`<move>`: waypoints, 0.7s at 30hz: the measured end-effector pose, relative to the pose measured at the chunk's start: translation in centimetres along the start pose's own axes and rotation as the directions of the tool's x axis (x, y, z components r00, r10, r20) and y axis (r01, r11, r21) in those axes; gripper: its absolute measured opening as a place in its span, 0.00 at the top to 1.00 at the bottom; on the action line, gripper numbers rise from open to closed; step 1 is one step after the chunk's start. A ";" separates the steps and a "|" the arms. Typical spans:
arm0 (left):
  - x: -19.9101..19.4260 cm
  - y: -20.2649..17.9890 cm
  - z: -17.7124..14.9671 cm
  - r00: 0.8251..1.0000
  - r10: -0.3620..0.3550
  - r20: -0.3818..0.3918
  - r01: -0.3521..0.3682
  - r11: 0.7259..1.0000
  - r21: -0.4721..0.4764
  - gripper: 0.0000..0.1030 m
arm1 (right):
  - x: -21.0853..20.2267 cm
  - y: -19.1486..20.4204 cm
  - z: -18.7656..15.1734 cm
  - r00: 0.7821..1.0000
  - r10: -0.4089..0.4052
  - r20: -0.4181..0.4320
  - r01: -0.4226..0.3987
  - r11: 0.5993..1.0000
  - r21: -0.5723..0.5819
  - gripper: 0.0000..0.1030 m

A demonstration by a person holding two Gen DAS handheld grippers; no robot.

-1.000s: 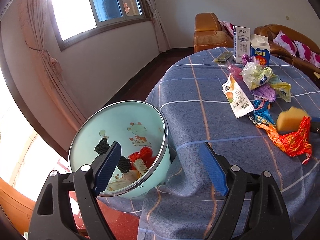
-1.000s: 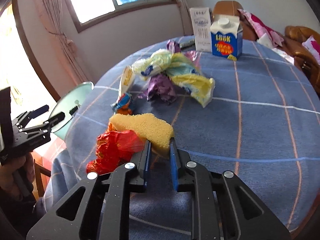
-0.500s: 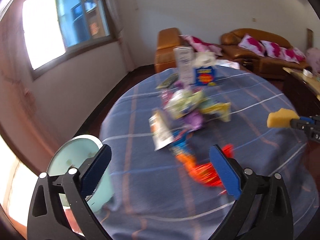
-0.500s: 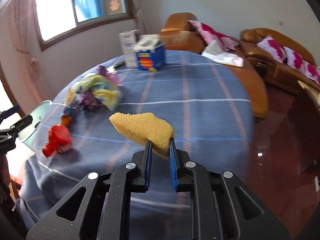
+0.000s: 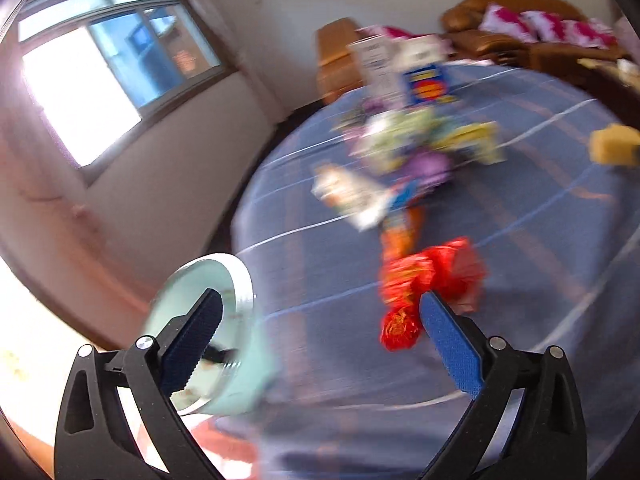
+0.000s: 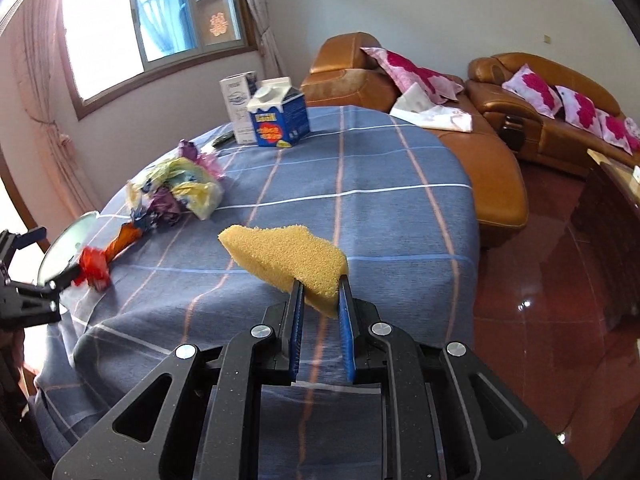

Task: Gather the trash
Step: 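Grasp the yellow sponge with the right tool while the left tool grasps the red wrapper, then carry the red wrapper and yellow sponge over the green bin with both tools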

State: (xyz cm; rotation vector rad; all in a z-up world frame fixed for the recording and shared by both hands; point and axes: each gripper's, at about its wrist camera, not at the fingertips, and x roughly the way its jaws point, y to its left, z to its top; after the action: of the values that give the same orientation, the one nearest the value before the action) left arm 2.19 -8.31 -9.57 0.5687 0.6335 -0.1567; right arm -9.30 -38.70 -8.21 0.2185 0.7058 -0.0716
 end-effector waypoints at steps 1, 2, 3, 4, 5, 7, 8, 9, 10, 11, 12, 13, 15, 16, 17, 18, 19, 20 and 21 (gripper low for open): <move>0.2 0.8 -0.2 1.000 0.030 -0.007 -0.030 1.000 -0.009 0.06 | 0.0 0.3 0.0 1.000 0.004 -0.001 -0.004 1.000 -0.004 0.84; 0.8 2.1 -0.4 0.998 0.062 -0.032 -0.063 0.997 -0.034 0.06 | 0.1 0.6 -0.1 1.000 0.010 -0.001 -0.010 1.000 -0.009 0.84; 1.1 3.3 -0.5 0.997 0.059 -0.046 -0.062 0.996 -0.071 0.06 | 0.1 0.8 -0.1 1.000 0.013 -0.002 -0.014 1.000 -0.014 0.84; 1.0 4.2 -0.5 0.998 0.041 -0.042 -0.045 0.993 -0.108 0.06 | 0.0 0.9 -0.2 1.000 0.013 -0.001 -0.013 1.000 -0.016 0.84; 0.7 4.7 -0.4 0.999 0.035 -0.033 -0.039 0.991 -0.130 0.06 | -0.1 1.0 -0.2 1.000 0.011 0.003 -0.011 1.000 -0.020 0.84; 0.0 5.1 -0.3 0.999 0.030 -0.016 -0.032 0.987 -0.155 0.06 | -0.3 1.0 -0.1 1.000 0.007 0.010 -0.007 1.000 -0.020 0.83; -0.5 5.2 -0.2 1.000 0.011 0.000 -0.011 0.985 -0.173 0.06 | -0.4 1.0 -0.1 1.000 0.005 0.014 -0.004 1.000 -0.019 0.83; -1.1 5.2 -0.1 1.000 0.005 0.012 -0.003 0.983 -0.185 0.06 | -0.5 0.9 0.0 1.000 0.002 0.017 -0.002 1.000 -0.019 0.83; -1.4 5.0 0.2 1.000 0.003 0.022 0.001 0.982 -0.191 0.06 | -0.5 0.9 0.0 1.000 0.001 0.019 -0.001 1.000 -0.017 0.83; -1.9 4.7 0.5 0.999 -0.016 0.039 0.024 0.979 -0.201 0.06 | -0.5 0.8 0.0 1.000 0.002 0.019 -0.002 1.000 -0.014 0.83; -2.1 4.3 0.6 0.998 -0.032 0.044 0.041 0.978 -0.204 0.06 | -0.5 0.9 0.0 1.000 0.005 0.018 -0.005 1.000 -0.015 0.83; -2.1 3.6 1.0 0.998 -0.052 0.046 0.060 0.977 -0.202 0.06 | -0.5 0.9 0.0 1.000 0.006 0.019 -0.006 1.000 -0.018 0.83; -2.3 2.0 1.3 0.994 -0.092 0.054 0.101 0.979 -0.177 0.06 | -0.6 1.0 -0.2 1.000 0.006 0.020 -0.005 1.000 -0.022 0.83; -2.2 0.9 1.2 0.992 -0.114 0.055 0.122 0.979 -0.161 0.06 | -0.6 1.0 -0.2 1.000 0.007 0.020 -0.006 1.000 -0.022 0.83; -2.0 0.2 1.3 0.990 -0.130 0.050 0.136 0.980 -0.145 0.06 | -0.5 1.0 -0.2 1.000 0.008 0.019 -0.008 1.000 -0.021 0.83; -1.5 -0.6 1.1 0.989 -0.143 0.036 0.147 0.981 -0.128 0.06 | -0.5 1.1 -0.2 1.000 0.011 0.018 -0.010 1.000 -0.020 0.83; -1.0 -1.0 0.9 0.990 -0.141 0.025 0.143 0.982 -0.123 0.06 | -0.5 1.2 -0.3 1.000 0.015 0.019 -0.015 1.000 -0.023 0.83; 0.0 -1.4 0.5 0.989 -0.149 -0.002 0.147 0.982 -0.121 0.14 | -0.4 1.4 -0.2 1.000 0.019 0.019 -0.019 0.999 -0.026 0.83; 0.6 -1.4 0.2 0.985 -0.169 -0.023 0.165 0.978 -0.126 0.23 | -0.4 1.6 -0.3 1.000 0.024 0.019 -0.023 0.999 -0.031 0.83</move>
State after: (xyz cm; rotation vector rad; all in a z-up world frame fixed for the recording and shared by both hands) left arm 2.31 -9.55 -10.43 0.3989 0.7190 -0.2641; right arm -9.52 -37.05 -7.88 0.1960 0.6847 -0.0400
